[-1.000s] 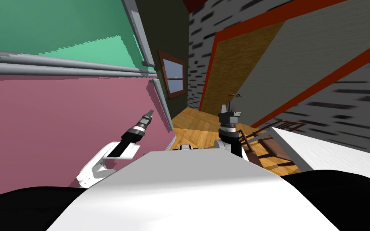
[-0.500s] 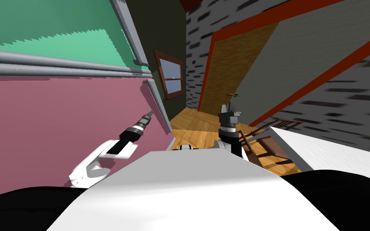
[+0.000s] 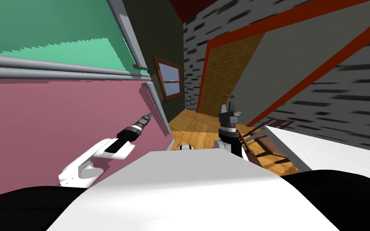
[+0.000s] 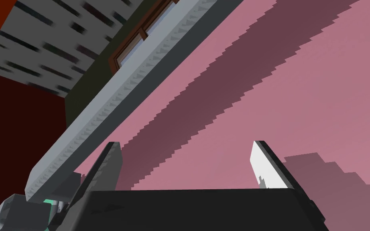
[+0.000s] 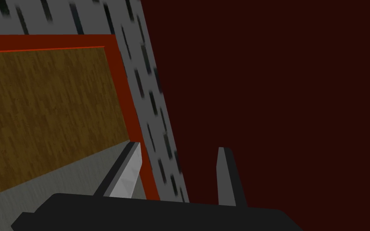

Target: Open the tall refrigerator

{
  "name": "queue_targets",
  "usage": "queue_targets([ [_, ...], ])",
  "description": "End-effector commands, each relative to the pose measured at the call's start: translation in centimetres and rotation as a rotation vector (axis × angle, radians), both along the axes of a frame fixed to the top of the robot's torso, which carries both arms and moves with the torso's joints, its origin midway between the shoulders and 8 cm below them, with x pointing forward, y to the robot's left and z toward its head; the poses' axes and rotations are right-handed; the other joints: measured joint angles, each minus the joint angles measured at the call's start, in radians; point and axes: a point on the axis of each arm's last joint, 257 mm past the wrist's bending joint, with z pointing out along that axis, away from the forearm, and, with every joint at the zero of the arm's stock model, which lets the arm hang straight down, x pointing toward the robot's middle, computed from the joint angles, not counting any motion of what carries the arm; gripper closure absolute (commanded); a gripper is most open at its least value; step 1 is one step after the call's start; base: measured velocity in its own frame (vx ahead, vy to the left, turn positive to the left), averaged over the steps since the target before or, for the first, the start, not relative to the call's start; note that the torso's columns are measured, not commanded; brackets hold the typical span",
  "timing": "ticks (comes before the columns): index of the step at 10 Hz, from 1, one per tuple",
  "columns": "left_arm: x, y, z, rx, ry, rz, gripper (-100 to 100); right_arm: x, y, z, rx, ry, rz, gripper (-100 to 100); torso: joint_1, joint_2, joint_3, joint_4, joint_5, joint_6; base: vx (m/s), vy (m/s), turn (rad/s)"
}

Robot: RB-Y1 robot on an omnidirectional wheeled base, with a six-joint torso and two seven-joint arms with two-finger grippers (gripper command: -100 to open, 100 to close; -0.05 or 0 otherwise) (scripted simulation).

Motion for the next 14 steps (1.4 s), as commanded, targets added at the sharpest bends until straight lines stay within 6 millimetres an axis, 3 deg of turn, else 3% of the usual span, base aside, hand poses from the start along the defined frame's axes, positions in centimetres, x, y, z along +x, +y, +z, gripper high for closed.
queue_targets([
  [1, 0.4, 0.6, 1.9, 0.062, -0.005, 0.019, -100, 0.0, 0.0, 0.0, 0.000, 0.000, 0.000, 0, 0.000, -0.004, -0.003, 0.000, -0.001, 0.002, 0.071, 0.001, -0.046],
  [6, 0.2, 0.0, 2.9, 0.088, -0.004, 0.011, -100, 0.0, 0.0, 0.0, 0.000, 0.000, 0.000, 0, -0.001, -0.005, -0.004, -0.002, 0.000, 0.002, 0.034, 0.002, -0.032],
  [9, -0.7, -2.9, 5.4, 0.113, -0.034, -0.040, -100, 0.0, 0.0, 0.0, 0.000, 0.000, 0.000, 0, -0.004, 0.011, 0.008, -0.002, 0.003, -0.005, 0.074, 0.012, -0.068],
  [12, -0.8, -2.9, 5.4, 0.108, -0.026, -0.042, -100, 0.0, 0.0, 0.0, 0.000, 0.000, 0.000, 0, -0.006, 0.017, 0.013, -0.001, 0.004, -0.007, 0.060, -0.014, 0.012],
  [13, -0.9, -3.0, 5.4, 0.107, -0.025, -0.043, 100, 0.0, 0.0, 0.0, 0.000, 0.000, 0.000, 0, -0.006, 0.019, 0.014, -0.001, 0.004, -0.007, 0.001, -0.006, -0.001],
  [14, -0.8, -6.0, 5.7, 0.107, -0.037, -0.141, 100, 0.0, 0.0, 0.0, 0.000, 0.000, 0.000, 0, -0.005, 0.022, 0.016, 0.000, 0.005, -0.008, -0.136, -0.024, 0.121],
])
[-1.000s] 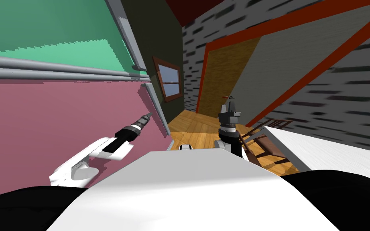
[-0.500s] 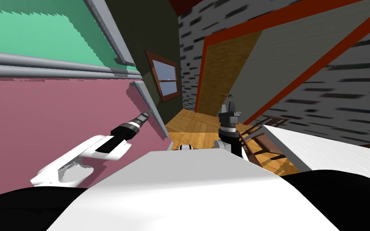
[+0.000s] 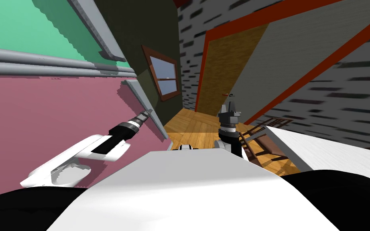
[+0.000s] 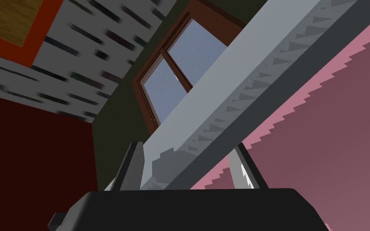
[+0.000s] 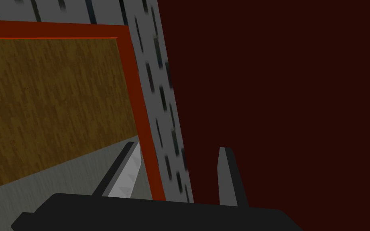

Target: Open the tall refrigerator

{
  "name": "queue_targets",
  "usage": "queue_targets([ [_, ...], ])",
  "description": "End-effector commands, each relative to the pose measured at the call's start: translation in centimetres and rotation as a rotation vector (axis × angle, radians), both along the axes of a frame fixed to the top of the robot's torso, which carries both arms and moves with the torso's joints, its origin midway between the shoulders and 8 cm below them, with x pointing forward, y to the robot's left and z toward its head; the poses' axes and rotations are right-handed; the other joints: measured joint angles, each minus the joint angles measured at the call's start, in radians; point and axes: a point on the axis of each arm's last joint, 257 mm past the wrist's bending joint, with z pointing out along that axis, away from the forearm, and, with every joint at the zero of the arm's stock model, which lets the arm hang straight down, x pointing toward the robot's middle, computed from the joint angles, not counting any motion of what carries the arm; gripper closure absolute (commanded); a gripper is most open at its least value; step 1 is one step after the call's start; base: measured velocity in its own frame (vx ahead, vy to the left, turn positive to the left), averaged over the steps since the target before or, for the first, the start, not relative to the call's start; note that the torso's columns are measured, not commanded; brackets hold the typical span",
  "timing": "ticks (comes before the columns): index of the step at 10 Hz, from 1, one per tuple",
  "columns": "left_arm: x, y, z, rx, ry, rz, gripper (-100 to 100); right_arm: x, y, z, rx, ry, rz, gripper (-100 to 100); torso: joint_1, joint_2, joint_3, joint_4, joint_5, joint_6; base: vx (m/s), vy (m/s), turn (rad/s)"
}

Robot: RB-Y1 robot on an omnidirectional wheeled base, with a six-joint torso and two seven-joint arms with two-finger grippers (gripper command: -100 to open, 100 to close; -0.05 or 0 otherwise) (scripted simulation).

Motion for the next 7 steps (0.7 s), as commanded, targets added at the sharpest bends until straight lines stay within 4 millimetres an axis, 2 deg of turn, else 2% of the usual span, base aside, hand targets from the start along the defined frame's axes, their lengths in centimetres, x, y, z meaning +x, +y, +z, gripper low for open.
queue_targets([
  [1, 0.0, -3.0, 0.3, 0.001, -0.006, -0.099, 100, 0.0, 0.0, 0.0, 0.000, 0.000, 0.000, 0, -0.003, 0.006, 0.004, 0.000, 0.002, 0.001, -0.179, -0.061, 0.049],
  [7, -1.4, -11.3, 0.7, 0.000, -0.009, -0.384, 100, 0.0, 0.0, 0.0, 0.000, 0.000, 0.000, 0, 0.003, 0.007, 0.004, 0.004, 0.001, -0.005, -0.222, -0.076, 0.078],
])
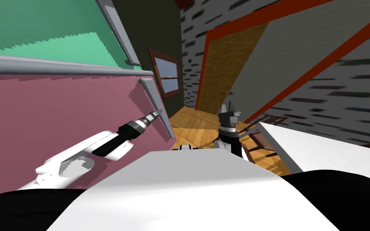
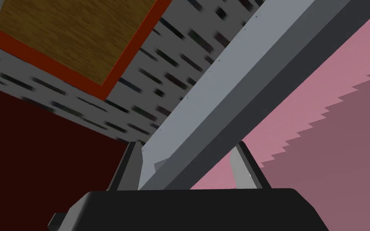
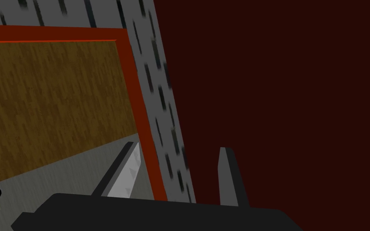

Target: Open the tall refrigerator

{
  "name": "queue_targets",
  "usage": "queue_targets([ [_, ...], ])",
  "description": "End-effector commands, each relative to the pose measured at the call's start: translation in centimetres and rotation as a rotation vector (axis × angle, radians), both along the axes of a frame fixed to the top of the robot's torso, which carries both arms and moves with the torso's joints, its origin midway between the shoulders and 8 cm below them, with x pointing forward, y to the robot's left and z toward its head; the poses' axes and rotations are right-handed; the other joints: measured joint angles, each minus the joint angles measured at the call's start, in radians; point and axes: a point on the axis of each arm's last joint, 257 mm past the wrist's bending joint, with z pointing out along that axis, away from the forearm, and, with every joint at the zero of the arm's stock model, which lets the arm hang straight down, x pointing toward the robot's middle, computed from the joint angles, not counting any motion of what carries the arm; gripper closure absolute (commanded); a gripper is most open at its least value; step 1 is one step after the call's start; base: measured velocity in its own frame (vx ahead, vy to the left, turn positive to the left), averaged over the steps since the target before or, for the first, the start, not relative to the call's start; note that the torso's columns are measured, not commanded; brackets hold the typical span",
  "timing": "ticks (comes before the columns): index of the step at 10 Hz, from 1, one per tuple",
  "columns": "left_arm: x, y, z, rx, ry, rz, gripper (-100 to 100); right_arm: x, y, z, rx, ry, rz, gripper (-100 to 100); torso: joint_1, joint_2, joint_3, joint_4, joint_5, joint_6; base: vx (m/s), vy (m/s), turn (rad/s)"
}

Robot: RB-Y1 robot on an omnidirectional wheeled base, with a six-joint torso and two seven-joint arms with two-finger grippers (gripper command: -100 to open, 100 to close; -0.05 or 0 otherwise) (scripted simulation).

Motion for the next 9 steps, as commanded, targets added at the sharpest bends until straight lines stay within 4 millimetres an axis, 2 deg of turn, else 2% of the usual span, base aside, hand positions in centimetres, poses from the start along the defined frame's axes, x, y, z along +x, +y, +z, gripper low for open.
queue_targets([
  [1, -1.0, -3.2, 0.2, -0.009, 0.006, -0.120, 100, 0.0, 0.0, 0.0, 0.000, 0.000, 0.000, 0, 0.000, 0.001, 0.000, 0.000, 0.000, 0.001, -0.214, -0.067, 0.069],
  [2, -1.5, -4.4, 0.2, -0.009, 0.008, -0.166, 100, 0.0, 0.0, 0.0, 0.000, 0.000, 0.000, 0, 0.000, -0.001, -0.001, 0.000, 0.000, 0.000, -0.220, -0.080, 0.106],
  [3, -1.2, -3.5, 0.0, 0.001, 0.006, -0.136, 100, 0.0, 0.0, 0.0, 0.000, 0.000, 0.000, 0, -0.002, -0.001, -0.002, 0.000, -0.001, 0.002, -0.111, -0.043, -0.003],
  [5, -2.0, -5.3, -0.1, 0.000, 0.008, -0.202, 100, 0.0, 0.0, 0.0, 0.000, 0.000, 0.000, 0, -0.001, -0.005, -0.005, -0.001, -0.002, 0.004, -0.181, 0.039, -0.108],
  [9, -3.4, -8.2, 0.2, -0.005, 0.004, -0.316, 100, 0.0, 0.0, 0.0, 0.000, 0.000, 0.000, 0, -0.007, 0.005, 0.005, 0.000, -0.002, 0.003, -0.306, 0.019, -0.170],
])
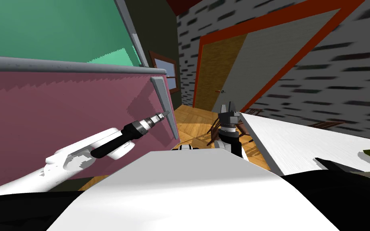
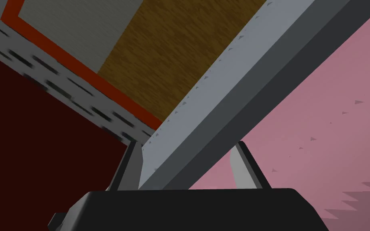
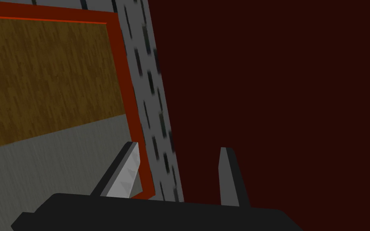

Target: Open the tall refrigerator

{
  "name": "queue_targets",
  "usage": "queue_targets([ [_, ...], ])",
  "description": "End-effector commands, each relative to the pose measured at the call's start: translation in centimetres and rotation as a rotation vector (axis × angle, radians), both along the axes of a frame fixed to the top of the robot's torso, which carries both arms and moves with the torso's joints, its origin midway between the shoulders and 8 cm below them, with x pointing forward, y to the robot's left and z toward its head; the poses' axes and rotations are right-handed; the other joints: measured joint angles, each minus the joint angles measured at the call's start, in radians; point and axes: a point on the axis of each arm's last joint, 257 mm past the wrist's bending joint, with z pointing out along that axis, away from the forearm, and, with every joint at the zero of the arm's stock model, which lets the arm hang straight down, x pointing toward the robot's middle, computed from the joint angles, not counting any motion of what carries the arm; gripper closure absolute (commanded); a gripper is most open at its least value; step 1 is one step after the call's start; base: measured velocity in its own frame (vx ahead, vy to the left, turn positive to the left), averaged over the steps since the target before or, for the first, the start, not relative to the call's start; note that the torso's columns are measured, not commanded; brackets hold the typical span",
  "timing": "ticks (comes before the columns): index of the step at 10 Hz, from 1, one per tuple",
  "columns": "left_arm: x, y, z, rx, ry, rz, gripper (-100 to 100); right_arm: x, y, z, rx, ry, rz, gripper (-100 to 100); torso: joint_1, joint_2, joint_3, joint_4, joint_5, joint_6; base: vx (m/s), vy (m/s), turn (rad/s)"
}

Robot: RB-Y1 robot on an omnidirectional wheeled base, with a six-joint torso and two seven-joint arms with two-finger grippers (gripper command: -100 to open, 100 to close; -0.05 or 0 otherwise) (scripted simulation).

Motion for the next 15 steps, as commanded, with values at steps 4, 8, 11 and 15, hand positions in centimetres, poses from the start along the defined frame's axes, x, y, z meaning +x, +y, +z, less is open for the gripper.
queue_targets([
  [4, -1.7, -2.8, -0.1, -0.015, 0.009, -0.113, 100, 0.0, 0.0, 0.0, 0.000, 0.000, 0.000, 0, -0.007, 0.002, 0.001, -0.001, -0.002, 0.003, -0.202, 0.009, -0.082],
  [8, -1.5, -3.1, 0.4, 0.002, -0.009, -0.129, 100, 0.0, 0.0, 0.0, 0.000, 0.000, 0.000, 0, -0.012, 0.005, 0.004, -0.002, -0.004, 0.006, -0.123, 0.013, -0.044],
  [11, -2.8, -4.7, 0.5, 0.001, -0.016, -0.206, 100, 0.0, 0.0, 0.0, 0.000, 0.000, 0.000, 0, -0.007, 0.006, 0.004, 0.003, -0.003, 0.005, -0.176, 0.045, -0.056],
  [15, -4.4, -6.3, 0.6, -0.003, -0.020, -0.287, 100, 0.0, 0.0, 0.0, 0.000, 0.000, 0.000, 0, -0.011, 0.009, 0.007, 0.003, -0.005, 0.005, -0.140, 0.029, -0.025],
])
